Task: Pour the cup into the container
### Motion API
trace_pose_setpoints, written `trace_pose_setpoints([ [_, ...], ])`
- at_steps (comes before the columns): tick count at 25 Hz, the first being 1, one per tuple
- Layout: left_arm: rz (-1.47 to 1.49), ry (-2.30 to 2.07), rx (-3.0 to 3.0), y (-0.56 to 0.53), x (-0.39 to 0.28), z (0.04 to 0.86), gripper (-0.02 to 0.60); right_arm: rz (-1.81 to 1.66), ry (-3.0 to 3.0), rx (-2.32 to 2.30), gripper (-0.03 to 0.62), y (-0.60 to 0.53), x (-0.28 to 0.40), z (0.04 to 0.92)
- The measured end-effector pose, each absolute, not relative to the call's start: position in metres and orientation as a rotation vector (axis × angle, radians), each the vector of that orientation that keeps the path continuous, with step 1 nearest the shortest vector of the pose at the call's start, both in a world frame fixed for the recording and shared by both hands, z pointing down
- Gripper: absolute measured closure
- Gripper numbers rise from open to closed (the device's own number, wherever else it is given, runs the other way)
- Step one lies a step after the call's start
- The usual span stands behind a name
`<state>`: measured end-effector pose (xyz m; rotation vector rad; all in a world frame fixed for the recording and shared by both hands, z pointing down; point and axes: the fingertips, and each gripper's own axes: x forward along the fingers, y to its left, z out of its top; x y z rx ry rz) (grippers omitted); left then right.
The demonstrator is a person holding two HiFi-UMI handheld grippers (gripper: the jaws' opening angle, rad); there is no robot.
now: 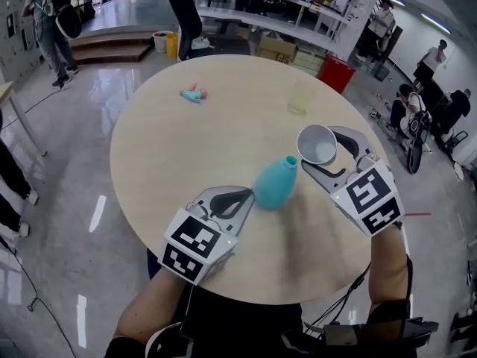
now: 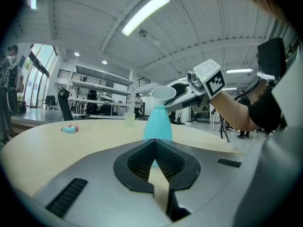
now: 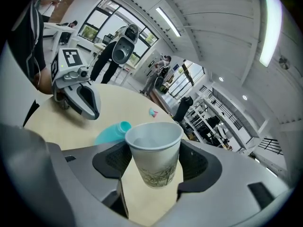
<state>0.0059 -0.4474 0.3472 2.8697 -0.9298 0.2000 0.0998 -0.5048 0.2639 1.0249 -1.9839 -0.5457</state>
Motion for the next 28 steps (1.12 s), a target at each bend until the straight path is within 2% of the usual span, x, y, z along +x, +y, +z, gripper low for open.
trace_pose_setpoints([
  [28,0.199,-0.93,2.868,-0.4486,0.0066,0.342,0.581,-0.648,-1.855,0.92,0.278,-0.5066,0.0934,0.2614],
])
